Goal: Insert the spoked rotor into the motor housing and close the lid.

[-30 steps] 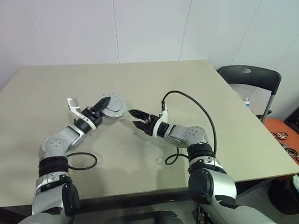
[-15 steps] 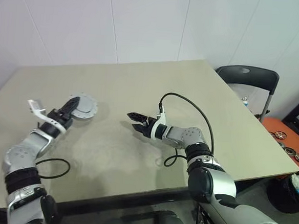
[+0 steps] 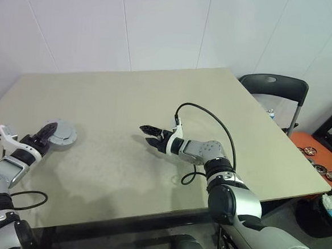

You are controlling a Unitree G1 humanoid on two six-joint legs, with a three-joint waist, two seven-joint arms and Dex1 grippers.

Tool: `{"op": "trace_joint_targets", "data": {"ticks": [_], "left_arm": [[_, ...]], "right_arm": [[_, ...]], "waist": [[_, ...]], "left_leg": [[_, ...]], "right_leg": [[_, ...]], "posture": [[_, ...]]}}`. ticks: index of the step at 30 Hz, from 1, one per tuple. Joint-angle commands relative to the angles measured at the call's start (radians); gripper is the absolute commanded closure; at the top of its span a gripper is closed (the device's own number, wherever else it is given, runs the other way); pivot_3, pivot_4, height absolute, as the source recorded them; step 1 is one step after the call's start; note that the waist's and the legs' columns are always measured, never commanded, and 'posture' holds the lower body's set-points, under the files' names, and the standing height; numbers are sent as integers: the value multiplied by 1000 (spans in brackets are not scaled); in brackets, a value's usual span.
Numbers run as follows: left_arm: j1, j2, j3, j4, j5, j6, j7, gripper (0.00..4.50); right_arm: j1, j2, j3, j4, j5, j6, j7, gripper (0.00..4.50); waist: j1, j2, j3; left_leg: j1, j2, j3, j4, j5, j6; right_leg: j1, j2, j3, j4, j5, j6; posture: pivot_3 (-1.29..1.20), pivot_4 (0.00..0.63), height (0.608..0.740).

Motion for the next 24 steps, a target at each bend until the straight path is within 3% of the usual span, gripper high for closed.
{"op": "trace_joint_targets", "data": {"ticks": [1,8,11,14,17,24], "left_arm": [[-58,51,-5,39,31,-55,-68,2019],[-56,77,-68,194,166,-163,-110,2019],[-55,84,-81,241,204,-209,-108,2019],[-31,104,-93,291,243,-247,-105,1416],[9,142,-84,327,260,-243,-126,517],[140,310,-24,352,246,-210,-237,517]], "right_arm": [[-25,0,0,-19,3,-1,4,783],[-24,-4,1,-16,-8,-16,-3,783],[-25,-3,0,-12,-9,-22,-7,783],[-23,0,0,-8,-10,-31,-15,741],[-22,6,3,-8,-8,-28,-7,741],[-16,16,11,-4,-17,-35,3,741]], "waist": [[3,-1,-1],[3,-4,-2],[1,-3,-2],[-6,-3,-2],[-9,-3,-3],[-46,-1,-1]], "left_leg": [[0,0,0,0,0,0],[2,0,0,0,0,0],[11,0,1,-4,0,0],[16,1,1,-4,0,0],[16,1,0,-4,0,0],[15,1,1,-6,0,0]], "right_leg": [[0,0,0,0,0,0],[2,0,0,0,0,0],[9,0,0,0,0,0],[13,1,0,0,0,0],[13,1,1,0,0,0],[11,1,2,0,0,0]], "posture": [[0,0,740],[0,0,740],[0,0,740],[0,0,740],[0,0,740],[0,0,740]]}}
